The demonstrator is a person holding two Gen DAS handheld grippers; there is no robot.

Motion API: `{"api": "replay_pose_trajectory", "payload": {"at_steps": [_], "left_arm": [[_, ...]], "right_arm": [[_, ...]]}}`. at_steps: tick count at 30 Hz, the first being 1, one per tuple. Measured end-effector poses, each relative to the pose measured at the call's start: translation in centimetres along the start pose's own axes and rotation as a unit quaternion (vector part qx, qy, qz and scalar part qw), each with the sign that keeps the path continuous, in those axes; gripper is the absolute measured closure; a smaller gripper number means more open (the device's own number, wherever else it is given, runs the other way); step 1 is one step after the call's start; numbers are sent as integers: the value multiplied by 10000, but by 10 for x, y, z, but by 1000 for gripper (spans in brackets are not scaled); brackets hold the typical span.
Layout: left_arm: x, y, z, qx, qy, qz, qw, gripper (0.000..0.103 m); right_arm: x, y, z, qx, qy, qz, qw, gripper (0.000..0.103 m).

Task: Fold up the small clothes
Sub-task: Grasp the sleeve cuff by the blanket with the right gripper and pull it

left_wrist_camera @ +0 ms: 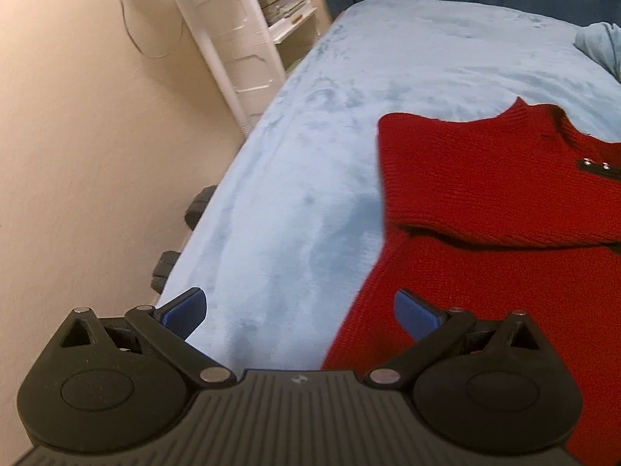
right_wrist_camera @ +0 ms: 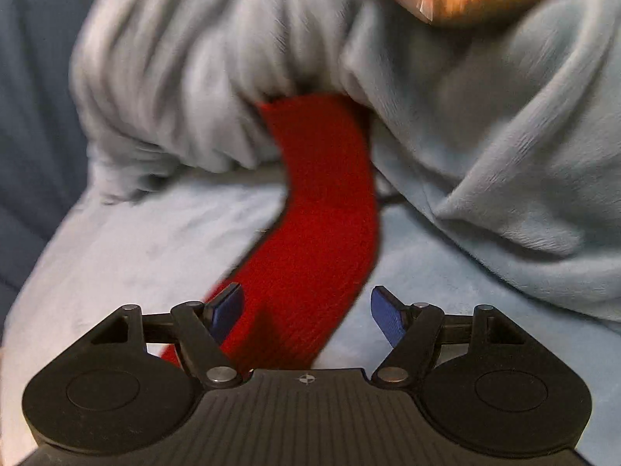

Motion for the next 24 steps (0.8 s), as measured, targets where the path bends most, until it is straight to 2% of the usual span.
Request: {"api": "replay_pose_trajectory", "payload": {"at_steps": [1, 2, 4, 6, 8, 9, 10, 13, 15, 18, 20, 21, 22, 23, 24], "left_arm": [[-1, 1, 0, -14, 0, -28, 10000, 0], [-2, 2, 0, -26, -7, -58, 10000, 0], [-5, 3, -3, -23, -27, -98, 9999, 0], [-7, 4, -6, 78, -29, -63, 9999, 0], [-7, 4, -8, 218, -22, 39, 9998, 0], [-6, 4, -8, 286, -3, 102, 9995, 0], [-6, 4, -7, 341, 28, 173, 9993, 0], [-5, 3, -3, 396, 158, 326, 9986, 0], [-1, 9, 0, 406, 124, 367, 9984, 0], [1, 24, -1, 426, 43, 287, 9987, 0], [-3, 36, -1, 536, 57, 240, 9983, 0], [-5, 41, -2, 618, 84, 241, 9978, 0], [-7, 46, -2, 695, 108, 251, 9972, 0], [-9, 51, -1, 772, 132, 259, 9966, 0], [-10, 56, 0, 843, 155, 272, 9959, 0]], "right_arm": [[-1, 5, 0, 141, 2, -96, 9999, 73], [3, 14, -1, 374, -78, -165, 9991, 86], [30, 40, -4, 1001, -576, -167, 9932, 87], [70, 62, -9, 1519, -1170, -139, 9813, 88], [111, 69, -15, 1611, -1692, 53, 9723, 88], [121, 66, -16, 1502, -1769, 183, 9725, 88], [125, 62, -13, 1390, -1721, 395, 9744, 88], [103, 51, 5, 1684, -1240, 1143, 9712, 88], [91, 49, 17, 1816, -1034, 1369, 9683, 88], [95, 65, 17, 1895, -1129, 1389, 9654, 88], [112, 99, 18, 2161, -1329, 1102, 9610, 87], [125, 124, 25, 2501, -1532, 876, 9520, 87], [139, 151, 37, 2920, -1776, 618, 9378, 87], [156, 178, 58, 3404, -2043, 302, 9173, 87], [173, 205, 87, 3943, -2273, -94, 8904, 87]]}}
Point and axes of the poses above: each gripper's, at about its wrist camera, not at the fingertips, and x roughly against the way its jaws point, y to its left, z to its underside, the point moved 2 cm from there along -x, roughly the way its jaws point, and after that the axes turned 7 degrees about -z, right-handed, at the moved point
